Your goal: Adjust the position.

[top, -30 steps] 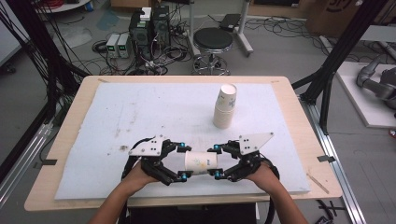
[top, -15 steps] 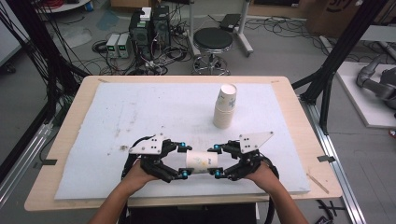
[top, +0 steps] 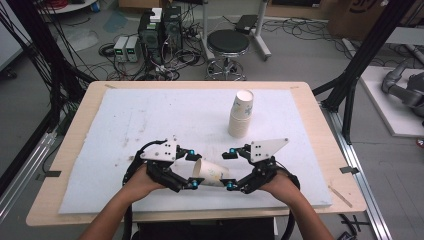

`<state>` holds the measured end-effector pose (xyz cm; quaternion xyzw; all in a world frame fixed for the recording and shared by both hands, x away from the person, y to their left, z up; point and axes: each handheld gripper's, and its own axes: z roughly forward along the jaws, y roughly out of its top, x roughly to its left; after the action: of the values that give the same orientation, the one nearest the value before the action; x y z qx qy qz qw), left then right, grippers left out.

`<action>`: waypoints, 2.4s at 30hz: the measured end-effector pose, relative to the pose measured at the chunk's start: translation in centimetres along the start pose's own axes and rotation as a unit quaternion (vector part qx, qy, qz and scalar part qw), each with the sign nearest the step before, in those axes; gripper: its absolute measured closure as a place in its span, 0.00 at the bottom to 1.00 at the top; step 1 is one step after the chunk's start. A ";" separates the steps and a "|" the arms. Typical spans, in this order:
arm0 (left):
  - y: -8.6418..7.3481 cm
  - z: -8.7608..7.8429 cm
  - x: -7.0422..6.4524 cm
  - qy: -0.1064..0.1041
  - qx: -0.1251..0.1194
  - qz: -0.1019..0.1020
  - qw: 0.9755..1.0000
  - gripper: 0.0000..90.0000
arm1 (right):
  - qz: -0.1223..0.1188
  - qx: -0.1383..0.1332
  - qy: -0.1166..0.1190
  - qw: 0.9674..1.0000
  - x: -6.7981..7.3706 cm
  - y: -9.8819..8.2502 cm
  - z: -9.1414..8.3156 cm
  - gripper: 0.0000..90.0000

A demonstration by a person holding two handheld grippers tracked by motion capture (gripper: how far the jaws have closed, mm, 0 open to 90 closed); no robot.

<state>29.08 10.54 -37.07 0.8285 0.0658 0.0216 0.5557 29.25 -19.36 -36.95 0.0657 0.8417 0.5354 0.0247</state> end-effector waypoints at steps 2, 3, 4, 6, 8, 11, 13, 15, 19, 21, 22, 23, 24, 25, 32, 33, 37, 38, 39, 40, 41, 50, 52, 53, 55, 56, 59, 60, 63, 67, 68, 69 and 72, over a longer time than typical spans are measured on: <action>0.4 -0.1 0.0 0.003 0.018 0.003 1.000 0.33 | -0.008 0.015 -0.003 1.000 0.1 0.3 0.3 0.25; 0.6 -0.1 0.0 0.006 0.029 0.006 1.000 0.33 | -0.014 0.024 -0.008 1.000 0.2 0.5 0.5 0.25; 0.9 -0.2 0.0 0.008 0.042 0.011 0.999 0.34 | -0.026 0.044 -0.011 0.999 0.3 0.8 0.9 0.25; 1.3 -0.2 0.1 0.016 0.067 0.010 0.998 0.34 | -0.030 0.055 -0.017 0.998 0.3 1.0 1.0 0.25; 1.8 -0.2 0.1 0.017 0.091 0.013 0.996 0.34 | -0.042 0.074 -0.020 0.996 0.4 1.3 1.4 0.25; 2.5 -0.2 0.1 0.022 0.122 0.015 0.992 0.34 | -0.051 0.097 -0.031 0.993 0.4 1.7 2.1 0.25; 2.9 -0.3 0.2 0.025 0.139 0.016 0.990 0.34 | -0.055 0.108 -0.035 0.992 0.4 1.9 2.4 0.25; 3.3 -0.3 0.2 0.028 0.150 0.018 0.988 0.34 | -0.059 0.114 -0.037 0.991 0.3 2.1 2.7 0.25; 4.0 -0.4 0.4 0.033 0.170 0.022 0.985 0.34 | -0.061 0.128 -0.034 0.989 0.3 2.4 3.3 0.25; 4.3 -0.4 0.5 0.034 0.177 0.021 0.983 0.34 | -0.065 0.135 -0.035 0.988 0.3 2.5 3.5 0.25; 4.4 -0.3 0.5 0.034 0.182 0.018 0.983 0.33 | -0.066 0.137 -0.034 0.988 0.3 2.5 3.7 0.25; 4.5 -0.3 0.5 0.034 0.185 0.016 0.982 0.33 | -0.067 0.141 -0.034 0.987 0.2 2.6 3.8 0.25; 4.6 -0.2 0.6 0.034 0.190 0.017 0.981 0.33 | -0.066 0.143 -0.034 0.987 0.2 2.6 3.9 0.25; 4.7 -0.1 0.6 0.033 0.194 0.018 0.980 0.33 | -0.066 0.144 -0.034 0.987 0.2 2.6 4.1 0.25; 5.4 0.5 0.5 0.031 0.215 0.023 0.976 0.33 | -0.074 0.157 -0.033 0.984 0.2 2.9 5.1 0.25; 5.4 0.6 0.5 0.031 0.216 0.022 0.976 0.33 | -0.073 0.160 -0.033 0.984 0.2 2.9 5.2 0.25; 5.5 0.9 0.5 0.031 0.222 0.021 0.974 0.33 | -0.075 0.168 -0.030 0.982 0.2 2.9 5.7 0.27; 5.5 0.9 0.4 0.031 0.223 0.021 0.974 0.33 | -0.074 0.170 -0.029 0.982 0.2 2.8 5.8 0.28; 5.5 1.0 0.4 0.030 0.225 0.021 0.974 0.32 | -0.074 0.170 -0.028 0.982 0.1 2.8 5.9 0.28; 5.5 1.0 0.4 0.030 0.224 0.020 0.974 0.32 | -0.072 0.171 -0.028 0.982 0.1 2.8 6.0 0.29; 5.4 1.1 0.4 0.031 0.225 0.021 0.974 0.32 | -0.072 0.172 -0.029 0.982 0.1 2.8 6.1 0.29; 5.6 1.5 0.3 0.035 0.214 0.020 0.976 0.32 | -0.071 0.173 -0.019 0.982 0.0 2.7 6.3 0.38; 5.6 1.5 0.3 0.035 0.211 0.018 0.977 0.32 | -0.069 0.168 -0.018 0.983 0.0 2.5 6.2 0.38; 5.6 1.5 0.3 0.035 0.211 0.018 0.977 0.32 | -0.068 0.166 -0.016 0.984 -0.1 2.4 6.2 0.38; 5.5 1.6 0.2 0.036 0.209 0.017 0.977 0.32 | -0.064 0.161 -0.016 0.985 -0.1 2.2 6.2 0.39; 5.5 1.7 0.2 0.037 0.208 0.018 0.977 0.32 | -0.063 0.159 -0.014 0.985 -0.1 2.1 6.2 0.39; 5.3 1.6 0.3 0.035 0.195 0.024 0.980 0.31 | -0.060 0.154 -0.017 0.986 -0.2 2.0 6.2 0.39; 5.2 1.5 0.4 0.033 0.190 0.026 0.981 0.30 | -0.057 0.154 -0.016 0.986 -0.2 2.0 6.1 0.39; 5.0 1.1 0.5 0.026 0.166 0.022 0.986 0.21 | -0.047 0.166 -0.018 0.985 -0.3 1.8 6.0 0.39; 4.9 0.1 0.9 0.027 0.141 0.016 0.990 0.20 | -0.046 0.170 -0.016 0.984 -0.5 1.5 5.7 0.40; 4.8 -0.1 0.9 0.028 0.133 0.010 0.991 0.20 | -0.047 0.169 -0.017 0.984 -0.5 1.4 5.6 0.40; 4.8 -0.3 1.0 0.030 0.125 0.009 0.992 0.20 | -0.045 0.168 -0.018 0.985 -0.6 1.4 5.5 0.40; 4.5 -1.0 1.0 0.037 0.104 0.000 0.994 0.20 | -0.042 0.166 -0.025 0.985 -0.7 1.2 5.0 0.40</action>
<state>30.36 9.92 -32.61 0.8804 0.0884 0.0448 0.4637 30.62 -14.44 -38.05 0.0468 0.9201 0.3847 0.0568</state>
